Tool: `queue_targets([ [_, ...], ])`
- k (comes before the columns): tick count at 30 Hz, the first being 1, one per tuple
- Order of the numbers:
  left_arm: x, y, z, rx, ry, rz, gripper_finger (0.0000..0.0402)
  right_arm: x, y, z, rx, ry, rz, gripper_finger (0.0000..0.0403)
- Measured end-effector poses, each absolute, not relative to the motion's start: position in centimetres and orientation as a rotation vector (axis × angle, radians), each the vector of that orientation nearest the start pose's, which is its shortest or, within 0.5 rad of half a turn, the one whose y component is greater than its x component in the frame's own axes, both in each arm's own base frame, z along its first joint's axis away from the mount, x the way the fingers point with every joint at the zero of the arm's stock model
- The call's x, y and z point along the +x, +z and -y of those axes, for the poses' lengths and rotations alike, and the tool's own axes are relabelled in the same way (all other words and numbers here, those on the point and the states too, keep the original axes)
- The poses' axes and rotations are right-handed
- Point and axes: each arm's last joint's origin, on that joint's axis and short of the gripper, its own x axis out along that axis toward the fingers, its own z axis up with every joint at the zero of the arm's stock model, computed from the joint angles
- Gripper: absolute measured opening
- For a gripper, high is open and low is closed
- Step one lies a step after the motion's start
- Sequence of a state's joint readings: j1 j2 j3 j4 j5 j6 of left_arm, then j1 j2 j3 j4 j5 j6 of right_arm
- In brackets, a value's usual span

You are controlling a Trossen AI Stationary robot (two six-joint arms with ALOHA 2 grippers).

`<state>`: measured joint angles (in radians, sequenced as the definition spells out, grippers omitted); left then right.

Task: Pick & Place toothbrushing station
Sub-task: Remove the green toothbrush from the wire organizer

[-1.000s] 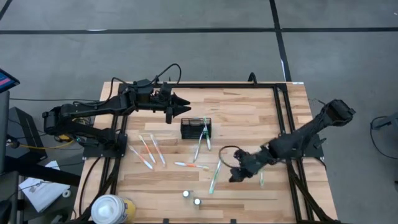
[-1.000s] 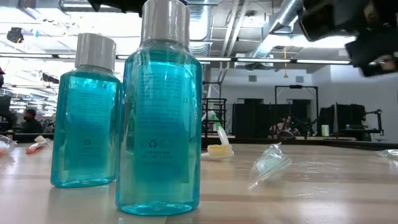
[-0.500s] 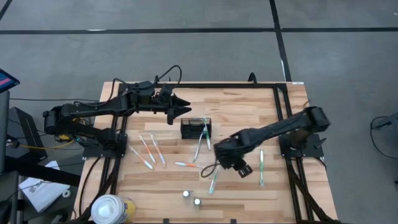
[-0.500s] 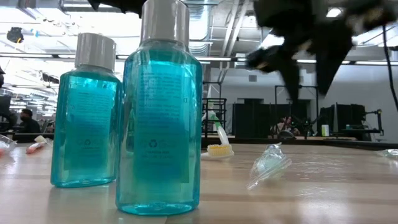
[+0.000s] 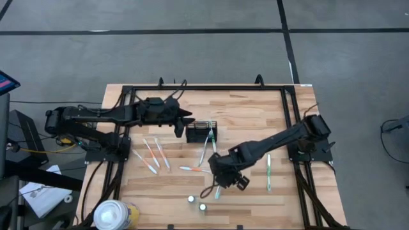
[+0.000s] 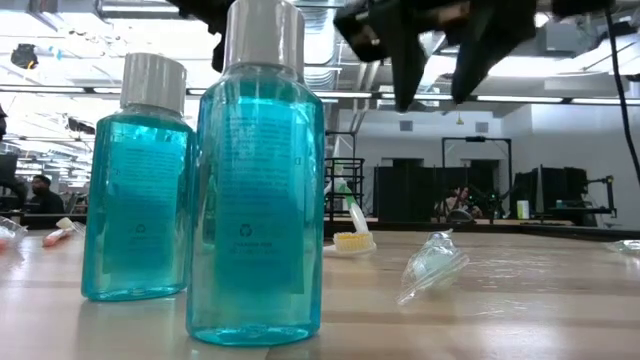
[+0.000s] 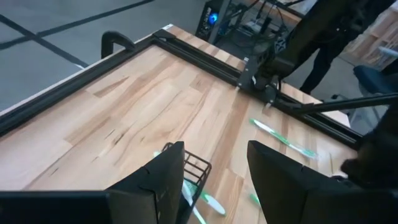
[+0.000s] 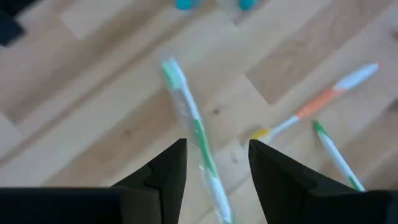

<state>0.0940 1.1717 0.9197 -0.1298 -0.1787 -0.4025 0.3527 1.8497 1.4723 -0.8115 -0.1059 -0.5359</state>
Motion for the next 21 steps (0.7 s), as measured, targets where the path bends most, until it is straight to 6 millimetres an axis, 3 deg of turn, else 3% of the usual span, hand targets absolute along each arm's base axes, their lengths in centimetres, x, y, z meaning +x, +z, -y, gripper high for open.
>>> queue_targets([
  [3, 25.8, 30.7, -2.4, -0.387, 0.343, -0.328, 0.0172, 36.0, 23.4, -14.2, -0.553, 0.671, -1.025, 0.0162],
  [6, 25.8, 30.8, -1.8, -0.389, 0.344, -0.322, 0.0172, 36.6, 23.3, -13.0, -0.474, 0.457, -1.068, 0.0162],
  [10, 25.8, 30.8, -1.3, -0.377, 0.339, -0.323, 0.0172, 37.4, 24.1, -7.8, -0.127, 0.108, -1.126, 0.0162],
  [13, 25.8, 30.8, -1.4, -0.377, 0.341, -0.320, 0.0172, 37.4, 25.9, -3.5, 0.119, -0.056, -1.073, 0.0162],
  [19, 25.8, 30.8, -1.4, -0.366, 0.343, -0.321, 0.0172, 36.0, 30.7, 2.4, 0.414, -0.197, -0.846, 0.0164],
  [21, 25.8, 30.8, -1.4, -0.348, 0.340, -0.323, 0.0172, 35.3, 31.4, 4.1, 0.481, -0.229, -0.820, 0.0166],
])
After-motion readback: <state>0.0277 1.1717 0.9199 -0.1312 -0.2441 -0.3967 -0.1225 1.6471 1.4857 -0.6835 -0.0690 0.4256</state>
